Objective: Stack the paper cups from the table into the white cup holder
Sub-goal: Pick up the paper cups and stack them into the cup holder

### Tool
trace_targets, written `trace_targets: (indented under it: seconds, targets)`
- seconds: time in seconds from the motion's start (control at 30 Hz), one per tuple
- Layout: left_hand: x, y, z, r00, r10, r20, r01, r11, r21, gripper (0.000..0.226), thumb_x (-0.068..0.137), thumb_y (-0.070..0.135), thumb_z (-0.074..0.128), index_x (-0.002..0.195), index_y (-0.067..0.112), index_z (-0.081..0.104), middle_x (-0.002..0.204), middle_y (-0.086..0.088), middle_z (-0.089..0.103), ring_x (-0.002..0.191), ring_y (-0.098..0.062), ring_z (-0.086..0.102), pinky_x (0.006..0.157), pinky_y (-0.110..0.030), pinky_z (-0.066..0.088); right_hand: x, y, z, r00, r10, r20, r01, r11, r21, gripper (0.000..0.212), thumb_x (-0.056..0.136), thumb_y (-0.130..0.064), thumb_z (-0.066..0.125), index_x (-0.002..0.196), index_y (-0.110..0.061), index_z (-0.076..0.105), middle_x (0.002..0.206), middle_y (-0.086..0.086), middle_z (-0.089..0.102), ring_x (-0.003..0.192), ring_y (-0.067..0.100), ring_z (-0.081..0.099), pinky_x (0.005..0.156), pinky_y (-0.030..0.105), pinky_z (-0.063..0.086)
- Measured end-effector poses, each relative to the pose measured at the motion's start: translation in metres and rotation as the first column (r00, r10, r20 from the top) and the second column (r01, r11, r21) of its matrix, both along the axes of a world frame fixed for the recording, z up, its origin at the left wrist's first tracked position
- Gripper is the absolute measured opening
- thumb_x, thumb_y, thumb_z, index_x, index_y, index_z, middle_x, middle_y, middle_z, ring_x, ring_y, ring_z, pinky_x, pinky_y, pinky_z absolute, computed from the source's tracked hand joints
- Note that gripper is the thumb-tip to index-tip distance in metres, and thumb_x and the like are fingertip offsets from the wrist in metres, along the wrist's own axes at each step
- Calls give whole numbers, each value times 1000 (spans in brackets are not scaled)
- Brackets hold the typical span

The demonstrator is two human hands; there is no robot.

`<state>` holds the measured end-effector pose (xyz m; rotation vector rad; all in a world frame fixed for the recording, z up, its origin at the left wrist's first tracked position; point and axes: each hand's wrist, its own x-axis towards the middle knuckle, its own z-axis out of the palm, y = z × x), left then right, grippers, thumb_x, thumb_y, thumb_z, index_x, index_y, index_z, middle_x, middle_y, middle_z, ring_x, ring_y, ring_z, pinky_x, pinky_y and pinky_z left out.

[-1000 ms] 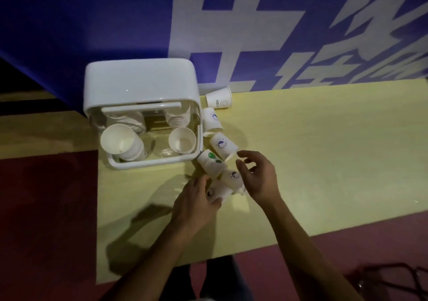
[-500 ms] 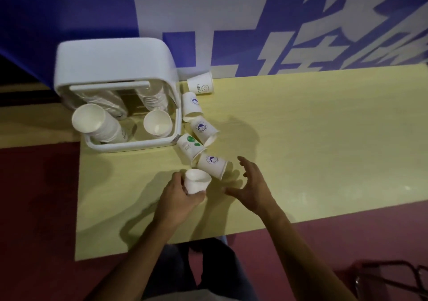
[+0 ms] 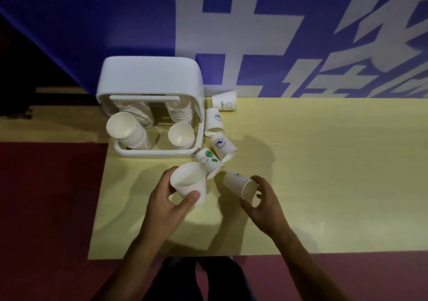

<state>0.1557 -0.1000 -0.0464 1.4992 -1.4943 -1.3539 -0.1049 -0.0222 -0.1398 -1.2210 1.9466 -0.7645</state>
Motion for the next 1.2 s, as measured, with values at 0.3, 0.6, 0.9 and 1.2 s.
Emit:
trace_targets:
  seconds: [0.3,0.6,0.9,1.2]
  targets:
    - [1,-73,4,990,77,115,-52,977,-208,68,71,33,92,126,33,51,117,21,62,108,-3,60,84,-27,53,21,-54,96,993,-97,66,105,985,-134,73,74,-37,88,136,-37,50,127,-20,62,107,-1,63,75,14,51]
    - [8,-136,-15,984,-16,178,68,954,-291,73,80,42,83,143,27,49,140,8,58,127,-10,53,100,-21,46,52,-95,110,982,-129,140,151,976,-155,66,73,-42,87,129,-48,51,124,-20,65,106,-2,63,76,11,51]
    - [10,-149,-55,946,-126,300,177,973,-149,75,80,54,80,146,32,50,141,10,59,126,-11,55,101,-30,49,59,-113,115,981,-155,120,174,970,-171,72,71,-52,81,136,-44,51,129,-20,63,109,1,62,77,17,53]
    - [11,-153,-66,960,-176,219,185,982,-22,80,76,46,86,146,43,47,138,20,60,123,-5,58,101,-29,52,86,-157,118,1000,17,-23,-22,974,-226,75,79,-50,81,145,-31,51,132,-21,58,114,2,59,84,19,52]
